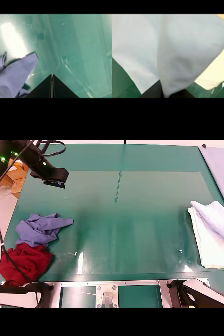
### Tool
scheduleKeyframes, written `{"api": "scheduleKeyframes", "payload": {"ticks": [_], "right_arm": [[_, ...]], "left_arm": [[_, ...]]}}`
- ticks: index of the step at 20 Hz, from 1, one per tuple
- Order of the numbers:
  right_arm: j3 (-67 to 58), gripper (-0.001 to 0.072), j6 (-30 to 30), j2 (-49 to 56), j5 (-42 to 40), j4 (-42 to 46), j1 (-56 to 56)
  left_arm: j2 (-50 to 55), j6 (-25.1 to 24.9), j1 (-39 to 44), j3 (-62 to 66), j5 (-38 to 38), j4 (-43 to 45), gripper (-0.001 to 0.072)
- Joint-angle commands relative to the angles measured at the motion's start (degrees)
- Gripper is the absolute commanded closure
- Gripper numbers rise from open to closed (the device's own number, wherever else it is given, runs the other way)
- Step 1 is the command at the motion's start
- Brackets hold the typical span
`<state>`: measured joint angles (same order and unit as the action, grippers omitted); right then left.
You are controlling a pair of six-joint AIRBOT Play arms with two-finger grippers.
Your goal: Fold the shirts.
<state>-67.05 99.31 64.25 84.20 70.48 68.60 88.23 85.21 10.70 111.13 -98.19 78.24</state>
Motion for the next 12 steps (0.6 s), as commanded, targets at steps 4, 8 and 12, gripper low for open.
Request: {"api": "scheduleKeyframes", "payload": {"ticks": [4,8,12], "right_arm": [[5.3,0.0052,1.2,-0.7,1.0,11.9,0.4],[3.7,0.0053,1.2,-0.7,0.5,7.0,0.2],[1.6,0.0688,-4.1,-0.7,-5.1,-8.5,-8.6]], "left_arm": [[0.0,-0.2,0.0,0.0,0.3,-0.7,0.0687],[0.0,-1.1,0.0,-0.1,1.5,-0.7,0.0687],[0.0,-1.7,0.0,-0.1,3.2,-0.7,0.0688]]}}
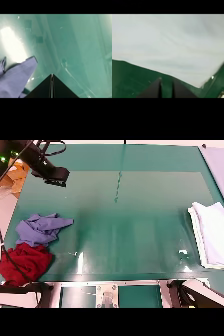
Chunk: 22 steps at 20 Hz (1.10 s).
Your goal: Fold the shirts.
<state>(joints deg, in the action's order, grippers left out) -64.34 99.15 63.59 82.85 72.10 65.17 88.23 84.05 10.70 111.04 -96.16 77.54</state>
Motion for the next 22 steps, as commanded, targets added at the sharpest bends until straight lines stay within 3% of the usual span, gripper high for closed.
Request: {"api": "scheduleKeyframes", "payload": {"ticks": [1,6,12,18,22], "right_arm": [[-1.0,0.0695,-4.9,0.0,-5.5,-12.4,-9.5],[-0.4,0.0696,-10.0,-0.1,-10.7,-12.9,-35.5],[10.6,0.0697,-12.4,-2.3,-16.8,-10.1,-59.9],[20.8,0.0696,-12.5,-8.6,-24.5,-9.9,-71.1],[20.9,0.0695,-12.0,-8.6,-19.8,-10.4,-71.6]], "left_arm": [[-0.1,-0.5,0.0,0.0,1.2,0.0,0.0688],[-3.8,1.9,0.5,-6.3,3.1,-0.7,0.0689],[-20.8,6.1,3.6,-40.1,12.5,-0.8,0.0689],[-26.9,7.5,3.9,-57.1,16.9,-1.0,0.0687],[-26.9,7.5,3.9,-57.6,19.8,-1.0,0.0687]]}}
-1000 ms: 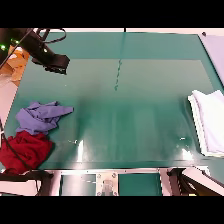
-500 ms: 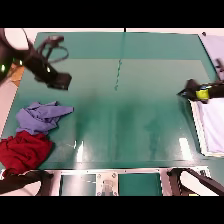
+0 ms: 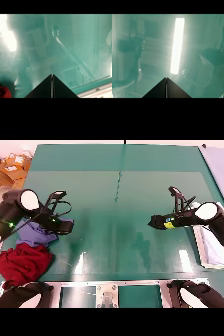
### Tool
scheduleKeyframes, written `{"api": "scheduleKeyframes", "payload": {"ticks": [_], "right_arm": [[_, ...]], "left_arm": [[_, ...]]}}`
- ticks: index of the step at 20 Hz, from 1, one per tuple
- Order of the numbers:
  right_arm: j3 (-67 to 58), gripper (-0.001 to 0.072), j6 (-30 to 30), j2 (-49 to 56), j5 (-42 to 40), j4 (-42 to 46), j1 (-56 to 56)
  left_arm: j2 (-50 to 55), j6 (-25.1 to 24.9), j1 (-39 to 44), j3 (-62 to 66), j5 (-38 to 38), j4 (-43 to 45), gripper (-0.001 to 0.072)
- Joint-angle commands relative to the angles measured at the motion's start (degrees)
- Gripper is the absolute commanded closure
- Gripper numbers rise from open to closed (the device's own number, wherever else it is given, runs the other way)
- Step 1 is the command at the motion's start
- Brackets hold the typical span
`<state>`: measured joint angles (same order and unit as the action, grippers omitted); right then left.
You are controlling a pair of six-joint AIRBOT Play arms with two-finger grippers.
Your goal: Fold the shirts.
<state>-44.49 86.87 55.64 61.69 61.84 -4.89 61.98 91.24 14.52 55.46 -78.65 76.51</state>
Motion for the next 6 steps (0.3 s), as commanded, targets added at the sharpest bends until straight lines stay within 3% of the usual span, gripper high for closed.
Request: {"api": "scheduleKeyframes", "payload": {"ticks": [1,6], "right_arm": [[1.1,0.0695,0.3,-0.7,1.4,-0.2,-1.6],[1.1,0.0695,0.3,-0.7,1.4,-0.2,-1.6]], "left_arm": [[-0.7,0.3,0.1,-2.0,2.8,-0.1,0.0687],[-0.7,0.2,0.1,-2.0,3.2,-0.2,0.0687]]}}
